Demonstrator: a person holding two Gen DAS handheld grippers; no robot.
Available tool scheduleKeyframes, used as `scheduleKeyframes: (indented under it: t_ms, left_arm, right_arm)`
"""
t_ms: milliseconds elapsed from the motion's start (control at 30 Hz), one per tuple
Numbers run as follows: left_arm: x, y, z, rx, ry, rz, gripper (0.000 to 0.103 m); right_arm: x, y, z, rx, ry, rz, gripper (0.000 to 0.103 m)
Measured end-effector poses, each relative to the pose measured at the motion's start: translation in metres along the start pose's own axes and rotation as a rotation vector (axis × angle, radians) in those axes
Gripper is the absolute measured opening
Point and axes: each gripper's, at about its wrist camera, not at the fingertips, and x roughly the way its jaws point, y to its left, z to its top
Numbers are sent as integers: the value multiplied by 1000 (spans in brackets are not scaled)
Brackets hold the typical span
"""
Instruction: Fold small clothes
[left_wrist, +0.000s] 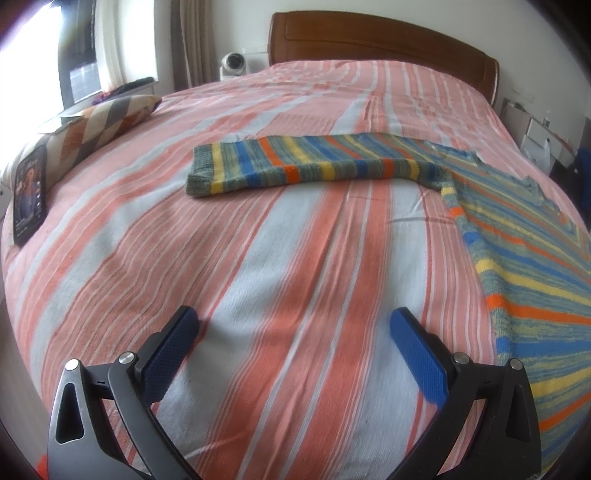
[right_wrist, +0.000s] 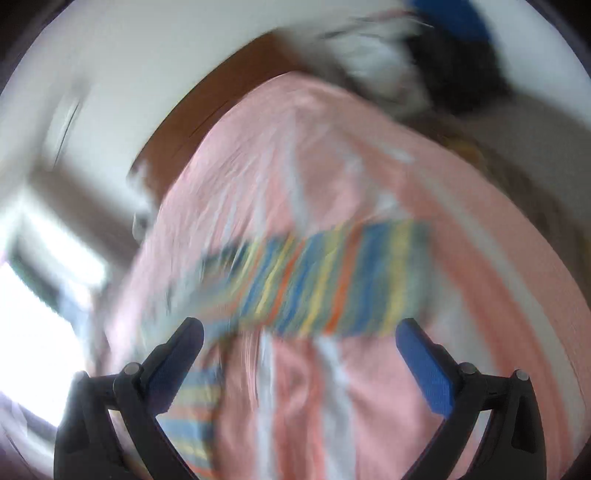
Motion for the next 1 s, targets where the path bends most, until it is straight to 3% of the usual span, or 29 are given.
scheduleKeyframes:
  t_ms: [67,100,167,233,400,433,500,533,567,633,733,800,1000]
  left_arm:
    - [0,-1,0,0,0,0,103]
    - [0,-1,0,-1,0,1,103]
    - [1,-2,0,-1,-2,4,103]
    - [1,-2,0,-1,-3,5,103]
    - [1,-2,-1,-1,-5,10,103]
    - [1,-2,-1,-2,-6,10,103]
    - [1,-2,-1,-2,-5,11,103]
    - [1,-2,-1,-1,-5,11,103]
    - [1,-2,-1,-1,-5,11,103]
    - [1,-2,-1,-1,-5,10,103]
    - [1,-2,-1,-1,-5,9,103]
    - [1,-2,-1,-2,-5,10,103]
    - [0,-2,-2,-2,-4,6,103]
  right_arm:
    - [15,-25,15,124,68,-2,70]
    - [21,-31,17,149,89,-22,66]
    - [37,-41,18,187,133,-61,63]
    - [44,-43,18,185,118,-108,61]
    - [63,-51,20,215,119,-90,61]
    - [66,-52,23,219,111,-88,56]
    - [69,-60,27,238,100,-75,39]
    - [72,-63,27,248,105,-76,18]
    - [73,-64,28,257,110,-85,3]
    - [66,-53,32,235,76,-82,3]
    - [50,15,41,46,26,-50,3]
    - [47,89,43,-115,29,22,3]
    - [92,256,5,-420,148,163,3]
